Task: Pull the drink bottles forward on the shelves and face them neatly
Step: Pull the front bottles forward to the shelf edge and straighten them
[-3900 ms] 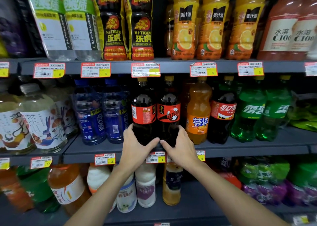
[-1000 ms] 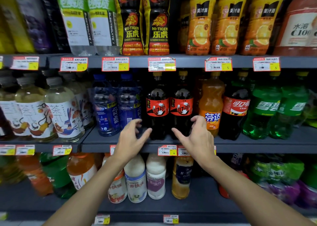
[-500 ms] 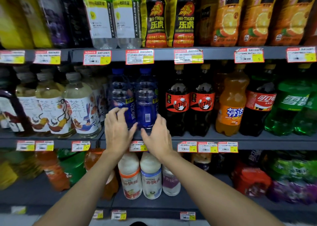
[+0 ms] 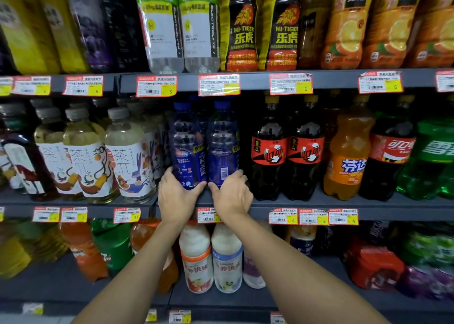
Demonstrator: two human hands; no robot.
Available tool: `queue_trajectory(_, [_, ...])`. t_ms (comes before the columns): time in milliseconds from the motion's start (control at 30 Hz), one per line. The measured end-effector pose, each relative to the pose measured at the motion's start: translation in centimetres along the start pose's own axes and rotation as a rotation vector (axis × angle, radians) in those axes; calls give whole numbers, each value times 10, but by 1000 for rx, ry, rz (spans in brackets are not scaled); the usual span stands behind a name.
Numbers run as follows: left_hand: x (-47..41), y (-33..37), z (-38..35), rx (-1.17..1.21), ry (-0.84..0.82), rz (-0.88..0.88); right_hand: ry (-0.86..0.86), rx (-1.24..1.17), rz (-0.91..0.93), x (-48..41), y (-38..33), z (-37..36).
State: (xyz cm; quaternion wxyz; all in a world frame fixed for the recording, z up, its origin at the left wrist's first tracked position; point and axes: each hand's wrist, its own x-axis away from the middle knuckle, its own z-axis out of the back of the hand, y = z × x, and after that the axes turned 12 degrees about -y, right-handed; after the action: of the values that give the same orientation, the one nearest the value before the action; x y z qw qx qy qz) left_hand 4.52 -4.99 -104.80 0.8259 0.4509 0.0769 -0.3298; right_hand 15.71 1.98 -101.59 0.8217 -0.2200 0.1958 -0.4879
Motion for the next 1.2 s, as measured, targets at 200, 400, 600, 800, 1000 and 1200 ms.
queue_trajectory(200, [-1, 1, 7, 34, -27, -19, -3, -9, 21, 10, 2, 5])
queue_trajectory(400, [3, -11, 25, 191, -146, -54, -40, -131, 51, 16, 12, 7])
queue_trajectory(600, [3, -17, 39, 262, -305, -73, -146, -231, 164, 11, 20, 14])
queue_trajectory(800, [1, -8, 34, 293, -247, -25, -33, -233, 86, 17, 10, 10])
queue_trajectory(1000, [-12, -11, 36, 285, -398, -33, -29, -272, 104, 17, 12, 4])
queue_trajectory(1200, [-5, -9, 38, 265, -342, -115, -128, -311, 199, 9, 22, 12])
